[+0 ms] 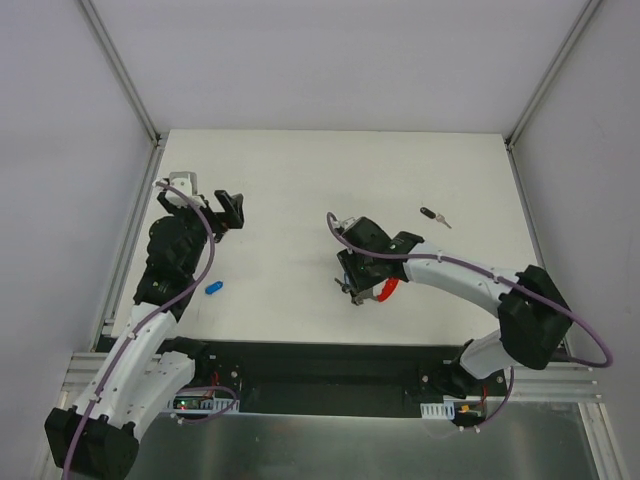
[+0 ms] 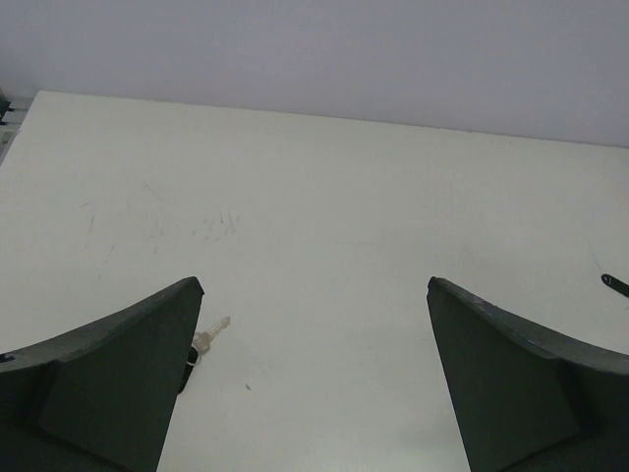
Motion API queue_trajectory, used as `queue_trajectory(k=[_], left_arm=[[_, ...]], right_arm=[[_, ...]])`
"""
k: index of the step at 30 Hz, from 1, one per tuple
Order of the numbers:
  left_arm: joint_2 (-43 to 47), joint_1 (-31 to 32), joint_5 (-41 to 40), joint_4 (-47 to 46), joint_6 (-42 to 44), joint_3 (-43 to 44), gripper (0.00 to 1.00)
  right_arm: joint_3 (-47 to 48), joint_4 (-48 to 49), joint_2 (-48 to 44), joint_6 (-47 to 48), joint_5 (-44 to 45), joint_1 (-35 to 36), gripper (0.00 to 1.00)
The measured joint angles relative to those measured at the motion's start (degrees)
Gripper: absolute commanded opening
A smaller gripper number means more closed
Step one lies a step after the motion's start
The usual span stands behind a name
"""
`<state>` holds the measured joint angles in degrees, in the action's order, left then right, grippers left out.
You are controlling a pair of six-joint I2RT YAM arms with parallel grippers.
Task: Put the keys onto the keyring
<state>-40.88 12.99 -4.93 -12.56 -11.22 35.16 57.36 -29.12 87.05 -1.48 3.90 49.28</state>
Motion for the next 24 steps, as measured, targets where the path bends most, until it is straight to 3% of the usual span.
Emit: queue_trajectory(k=[9, 16, 24], left_arm=[[-1.9, 4.2, -1.0, -6.8, 5.8, -2.0, 0.98], [-0.7, 11.2, -4.3, -7.8, 13.9, -4.7, 0.98], [-0.7, 11.8, -6.1, -9.2, 17.2, -4.9, 0.98]], right_arm=[[4.0, -3.3, -4.0, 2.0, 2.3, -0.3, 0.43], [3.9, -1.5, 3.1, 3.6, 1.0, -1.0, 0.41], [3.7, -0.4, 9.5, 3.7, -1.4, -0.7, 0.41]])
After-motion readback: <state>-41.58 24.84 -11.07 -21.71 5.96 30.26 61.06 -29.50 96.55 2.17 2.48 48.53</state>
